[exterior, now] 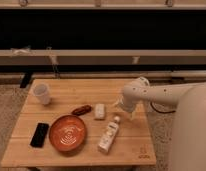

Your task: Stand the bottle upright

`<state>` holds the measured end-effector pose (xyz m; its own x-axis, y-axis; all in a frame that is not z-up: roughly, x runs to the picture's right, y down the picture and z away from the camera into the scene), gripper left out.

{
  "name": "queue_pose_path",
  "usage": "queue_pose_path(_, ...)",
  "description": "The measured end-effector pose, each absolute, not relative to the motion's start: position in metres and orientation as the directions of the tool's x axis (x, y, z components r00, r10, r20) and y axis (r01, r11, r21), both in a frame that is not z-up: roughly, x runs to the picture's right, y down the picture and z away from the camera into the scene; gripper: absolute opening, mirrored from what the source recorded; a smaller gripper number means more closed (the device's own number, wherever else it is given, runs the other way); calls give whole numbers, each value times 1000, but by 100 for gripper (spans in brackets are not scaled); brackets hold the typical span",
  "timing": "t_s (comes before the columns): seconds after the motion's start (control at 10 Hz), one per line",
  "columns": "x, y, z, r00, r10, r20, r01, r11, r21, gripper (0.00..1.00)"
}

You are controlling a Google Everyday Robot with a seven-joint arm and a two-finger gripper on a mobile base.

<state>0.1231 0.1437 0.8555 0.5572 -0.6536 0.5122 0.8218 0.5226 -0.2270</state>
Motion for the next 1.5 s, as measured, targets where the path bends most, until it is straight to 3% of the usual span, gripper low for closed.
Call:
queue_pose_path(0.6,104,172,879,516,-646,562,855,429,-292,80)
queue_pose_path(1.1,97,185,868,530,-668,522,847,393,-357,79)
queue_pose_path(1.5,102,188,860,559,-670,488,827,413,-381,45)
